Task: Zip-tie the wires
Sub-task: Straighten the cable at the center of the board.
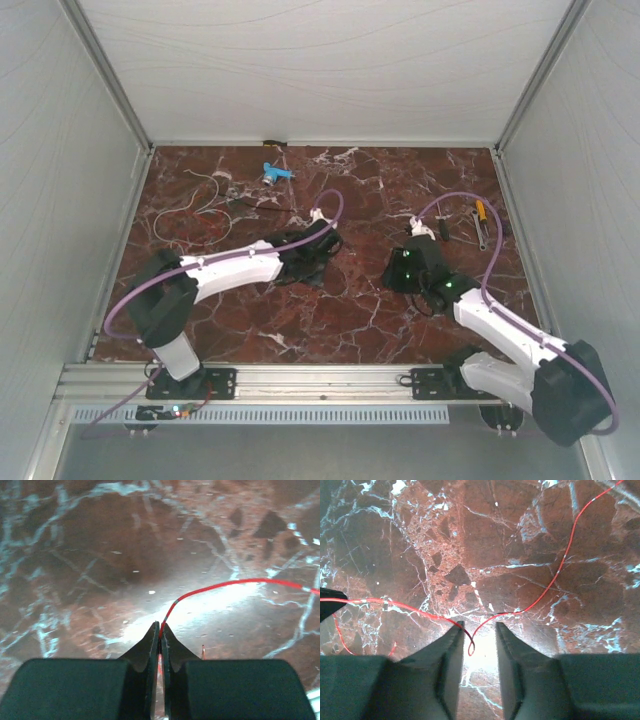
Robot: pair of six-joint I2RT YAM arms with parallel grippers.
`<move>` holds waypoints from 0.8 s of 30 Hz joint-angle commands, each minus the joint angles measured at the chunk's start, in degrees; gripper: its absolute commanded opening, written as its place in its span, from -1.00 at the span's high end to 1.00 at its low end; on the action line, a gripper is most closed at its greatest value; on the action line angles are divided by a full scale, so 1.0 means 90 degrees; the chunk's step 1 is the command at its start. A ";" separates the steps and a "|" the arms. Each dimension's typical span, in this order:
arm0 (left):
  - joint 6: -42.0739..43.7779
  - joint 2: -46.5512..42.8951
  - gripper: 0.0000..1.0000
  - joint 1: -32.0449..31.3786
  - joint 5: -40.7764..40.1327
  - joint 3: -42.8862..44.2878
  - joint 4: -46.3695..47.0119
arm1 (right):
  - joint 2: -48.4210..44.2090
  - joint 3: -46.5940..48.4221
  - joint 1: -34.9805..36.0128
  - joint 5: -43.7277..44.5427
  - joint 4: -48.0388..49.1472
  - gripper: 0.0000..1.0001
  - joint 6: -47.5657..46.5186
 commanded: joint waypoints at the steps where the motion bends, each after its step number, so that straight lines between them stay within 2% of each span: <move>1: 0.0213 -0.0233 1.00 0.0410 -0.0196 0.0023 -0.0759 | 0.0474 0.0465 0.0045 -0.0247 0.0366 0.28 0.0119; 6: 0.0619 -0.0119 1.00 0.0705 -0.0203 0.0138 -0.1243 | 0.0700 0.0968 -0.0015 -0.0581 0.0367 -0.39 0.0059; 8: 0.0774 -0.0093 1.00 0.0856 -0.0233 0.0147 -0.1370 | 0.0696 0.1126 -0.0160 -0.0865 0.0365 -0.56 0.0040; 10: 0.0886 -0.0057 1.00 0.1021 -0.0245 0.0154 -0.1464 | 0.0660 0.1205 -0.0426 -0.1287 0.0374 -0.64 0.0043; 13: 0.0907 0.0094 1.00 0.1215 -0.0323 0.0193 -0.1602 | 0.0560 0.1204 -0.0858 -0.1608 0.0451 -0.70 0.0108; 17: 0.0832 0.0367 1.00 0.1340 -0.0297 0.0237 -0.1683 | 0.0641 0.1216 -0.1325 -0.1841 0.0641 -0.67 0.0222; 21: 0.0766 0.0518 1.00 0.1341 -0.0255 0.0226 -0.1635 | 0.1199 0.1335 -0.1392 -0.2288 0.1065 -0.54 0.0289; 24: 0.0748 0.0559 1.00 0.1349 -0.0216 0.0208 -0.1595 | 0.1846 0.1606 -0.1272 -0.2253 0.1171 -0.51 0.0276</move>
